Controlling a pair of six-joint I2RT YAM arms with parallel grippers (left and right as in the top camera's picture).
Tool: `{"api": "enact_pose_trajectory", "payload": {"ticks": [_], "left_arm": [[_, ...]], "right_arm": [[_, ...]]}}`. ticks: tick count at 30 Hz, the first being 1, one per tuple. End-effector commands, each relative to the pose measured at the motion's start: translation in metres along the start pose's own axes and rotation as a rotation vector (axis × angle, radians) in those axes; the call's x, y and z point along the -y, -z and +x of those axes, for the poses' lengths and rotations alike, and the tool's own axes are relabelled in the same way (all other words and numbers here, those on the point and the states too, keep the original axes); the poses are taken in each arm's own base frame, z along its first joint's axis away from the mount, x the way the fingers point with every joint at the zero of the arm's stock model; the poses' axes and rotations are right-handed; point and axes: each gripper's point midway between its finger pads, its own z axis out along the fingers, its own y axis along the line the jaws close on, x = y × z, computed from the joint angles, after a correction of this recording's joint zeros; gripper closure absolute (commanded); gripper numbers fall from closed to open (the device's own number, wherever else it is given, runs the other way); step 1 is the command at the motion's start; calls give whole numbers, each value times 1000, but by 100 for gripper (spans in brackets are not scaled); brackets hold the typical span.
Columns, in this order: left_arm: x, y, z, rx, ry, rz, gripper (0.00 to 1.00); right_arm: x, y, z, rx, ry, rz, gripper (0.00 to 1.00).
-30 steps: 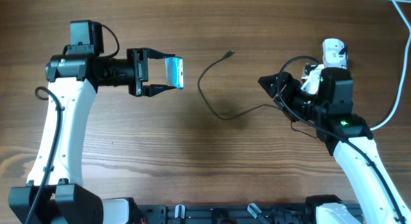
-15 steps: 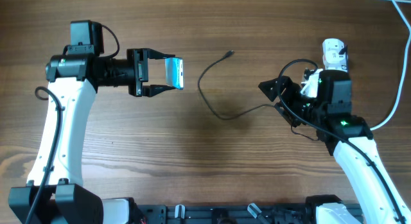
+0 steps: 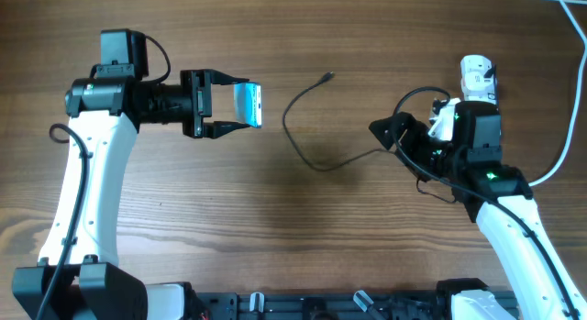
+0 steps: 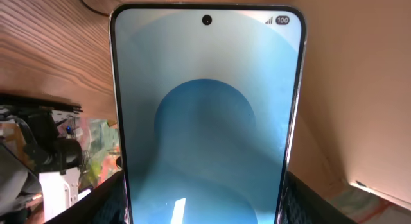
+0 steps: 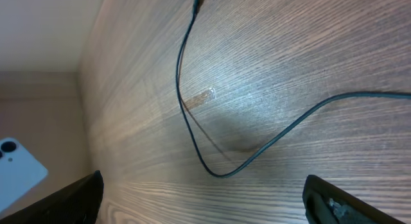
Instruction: Plug charger to phone and switch on socket
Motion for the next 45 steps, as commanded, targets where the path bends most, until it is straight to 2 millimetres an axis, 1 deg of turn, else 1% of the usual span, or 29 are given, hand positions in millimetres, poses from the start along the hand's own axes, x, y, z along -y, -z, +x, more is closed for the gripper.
{"api": "enact_pose_trajectory", "payload": {"ticks": [1,2,4,6,8,9,12,13,14,18,20,22,23,26,28,30,32,34,37,39,40,41,42,45], "left_arm": [[5,7,5,48,-65,18,96],[5,8,0,75,-65,14,96],[1,8,-7,121,-53,-2,96],[-6,10,-21,203,-29,-31,96],[-9,13,-33,274,-22,-46,96],[-12,15,-39,312,-15,-59,96],[-25,21,-52,401,20,-107,96],[-27,21,-54,421,21,-120,96],[-31,21,-57,448,21,-141,96],[-36,15,-55,475,0,-177,96],[-38,13,-55,488,-11,-190,96],[-40,10,-54,496,-13,-202,96],[-40,10,-54,495,-10,-202,96],[-40,10,-54,496,-10,-203,96],[-40,10,-54,496,-10,-203,96],[-41,11,-55,507,-11,-205,96],[-43,11,-56,515,-6,-215,96],[-46,7,-54,528,-24,-237,96],[-50,-2,-49,521,-50,-266,96],[-53,-9,-45,514,-68,-286,96],[-54,-12,-42,508,-76,-295,96],[-55,-14,-41,507,-77,-297,96],[-56,-15,-39,505,-70,-298,96],[-56,-17,-37,502,-70,-302,96]], "right_arm": [[-6,0,0,-10,83,-19,2],[-10,0,2,-23,115,-45,5],[-17,0,5,-39,157,-83,5],[-29,1,8,-56,198,-141,5],[-47,2,13,-77,242,-221,6],[-60,2,17,-87,266,-267,7],[-88,-4,33,-104,299,-327,8],[-93,-6,37,-111,308,-335,9],[-106,-7,42,-125,337,-358,10],[-139,-16,46,-191,404,-363,17],[-151,-26,54,-241,430,-352,18],[-165,-40,69,-285,445,-351,18],[-169,-48,77,-295,436,-331,18],[-180,-61,96,-300,420,-327,20],[-187,-66,103,-285,408,-327,21],[-193,-68,109,-266,422,-329,24],[-194,-71,115,-247,401,-305,30],[-195,-77,120,-220,380,-273,34],[-192,-84,124,-225,355,-255,39],[-186,-95,125,-238,327,-234,44],[-184,-99,126,-241,322,-228,48],[-182,-101,126,-244,321,-226,50],[-182,-104,127,-244,323,-227,51],[-186,-105,127,-239,330,-244,53]]}}
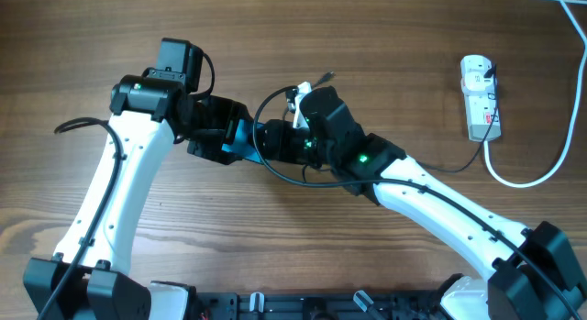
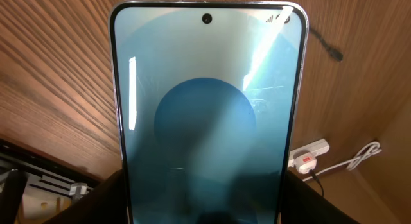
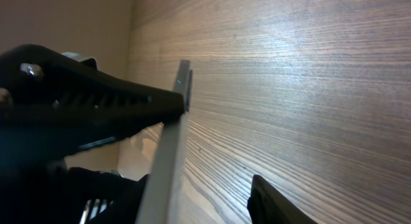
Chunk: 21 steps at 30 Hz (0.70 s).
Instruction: Plug charger to phone and switch on socket
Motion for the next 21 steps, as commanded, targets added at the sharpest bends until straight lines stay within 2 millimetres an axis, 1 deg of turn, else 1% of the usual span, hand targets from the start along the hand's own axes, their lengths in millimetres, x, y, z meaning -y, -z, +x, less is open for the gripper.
{"api": "enact_pose_trajectory", "payload": {"ticks": [1,3,8,21], "left_arm": [[6,9,6,6,-5,31,96],[6,9,6,7,-5,31,96],[6,9,6,6,-5,31,96],[6,9,6,6,-5,31,96]], "right_arm": [[-9,-4,-7,25,9,-16,54],[-12,-4,-8,32,14,-29,57],[-21,-8,3,19,13,-36,63],[-21,-9,4,15,-17,-37,77]]}}
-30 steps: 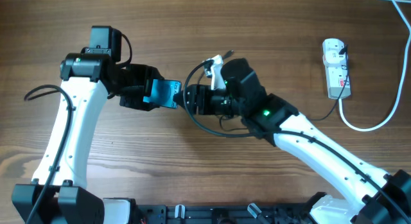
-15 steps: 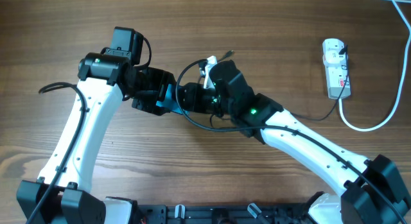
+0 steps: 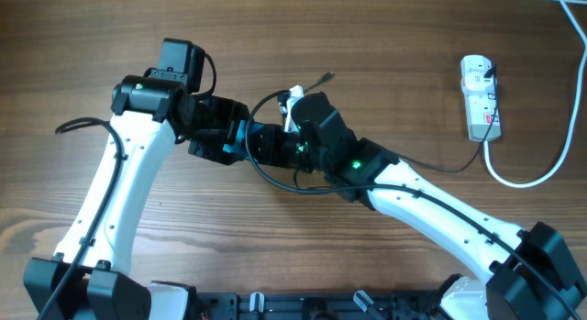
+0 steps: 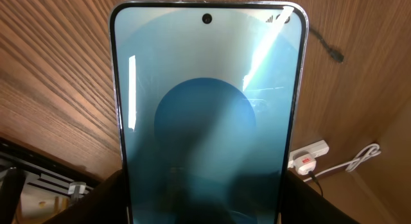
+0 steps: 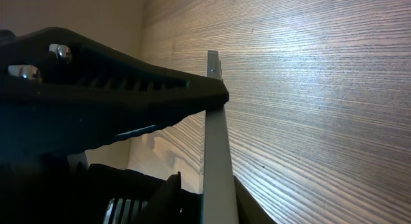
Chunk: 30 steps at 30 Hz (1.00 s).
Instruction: Plug charger to phone and switch on socket
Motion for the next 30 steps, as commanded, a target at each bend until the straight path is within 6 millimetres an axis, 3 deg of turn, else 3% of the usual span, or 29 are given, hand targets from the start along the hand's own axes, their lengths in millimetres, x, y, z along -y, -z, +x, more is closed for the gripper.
{"api": "enact_pose_trajectory", "payload": {"ticks": [1,8,11,15,19,28,29,30], "left_arm": [[6,10,5,5,-14,33,96],[6,10,5,5,-14,34,96],[6,10,5,5,-14,34,96],[6,10,5,5,-14,34,96],[6,10,5,5,-14,34,93],[6,10,5,5,-14,34,52],[6,10,5,5,-15,34,44],[6,10,5,5,-15,34,24]], "right_arm": [[-4,-3,-5,15,-2,-3,78],[-7,-3,-2,-5,-22,-18,87],[-8,-3,-1,-11,-46,-21,95],[-32,-1,-1,-34,-9,-132,95],[-36,0,-1,-37,-3,-149,95],[-35,0,1,-47,-6,-147,95],[-35,0,2,-48,-8,-145,95],[-34,-1,2,-50,-9,-141,96]]}}
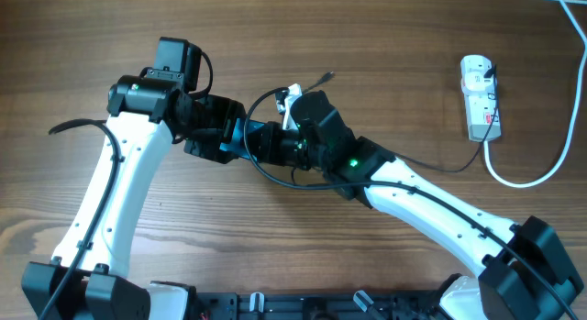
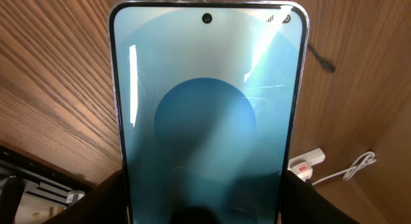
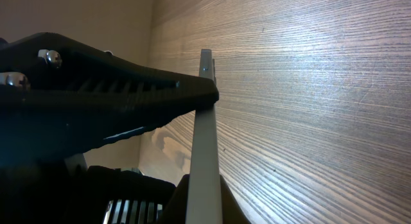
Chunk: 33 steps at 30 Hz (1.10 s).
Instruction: Plug charger to phone and switch on socket
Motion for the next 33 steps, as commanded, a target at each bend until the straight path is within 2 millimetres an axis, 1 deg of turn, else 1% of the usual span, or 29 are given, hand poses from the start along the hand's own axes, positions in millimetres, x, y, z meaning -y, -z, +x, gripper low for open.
{"api": "enact_pose_trajectory", "payload": {"ticks": [1,2,7,9,10,11,12,13,15,16,17,18,19,20,21,22,23,24,25,26,28,30,32,33], "left_arm": [[5,5,11,-35,-15,25,14],[5,5,11,-35,-15,25,2],[5,5,11,-34,-15,26,0],[7,5,9,-23,-33,32,0],[14,6,9,-18,-102,60,0],[25,6,8,-11,-199,105,0],[34,8,11,-17,-269,146,0],[41,9,12,-21,-297,175,0],[51,11,15,-28,-315,214,0],[61,14,21,-57,-338,262,0],[65,15,25,-74,-351,286,0],[74,18,30,-96,-373,325,0],[78,20,33,-105,-385,347,0],[84,23,36,-116,-401,376,0],[89,26,40,-133,-414,403,4],[92,28,45,-157,-428,422,7],[94,29,46,-161,-435,434,8],[98,31,46,-159,-444,450,11],[101,32,47,-159,-449,463,12],[102,33,47,-161,-437,468,13],[103,33,47,-169,-399,465,15],[104,34,47,-168,-401,471,17],[104,34,47,-169,-401,470,17],[104,34,47,-169,-400,470,20]], "right_arm": [[-27,4,4,-43,9,-87,95],[-26,4,4,-43,9,-86,95],[-20,7,-3,-33,-6,-77,95],[-11,13,-18,-4,-27,-63,95],[-6,17,-27,12,-48,-60,95],[1,23,-38,27,-77,-55,95],[11,31,-51,45,-103,-45,96],[18,37,-58,51,-122,-38,96],[29,57,-79,72,-160,-55,96],[34,75,-94,92,-178,-81,95],[35,85,-102,107,-184,-94,96],[35,103,-114,136,-188,-115,96],[34,113,-120,155,-187,-125,96],[32,130,-128,186,-182,-141,96],[30,144,-133,217,-196,-146,96],[27,160,-137,260,-260,-141,96],[26,166,-136,284,-342,-132,96],[25,169,-133,299,-463,-123,96],[26,168,-129,312,-605,-117,96],[27,161,-126,322,-745,-113,95],[26,143,-118,340,-906,-99,95],[21,121,-108,361,-1002,-90,95],[1,105,-106,366,-958,-139,95],[-9,99,-105,356,-959,-169,95]]}}
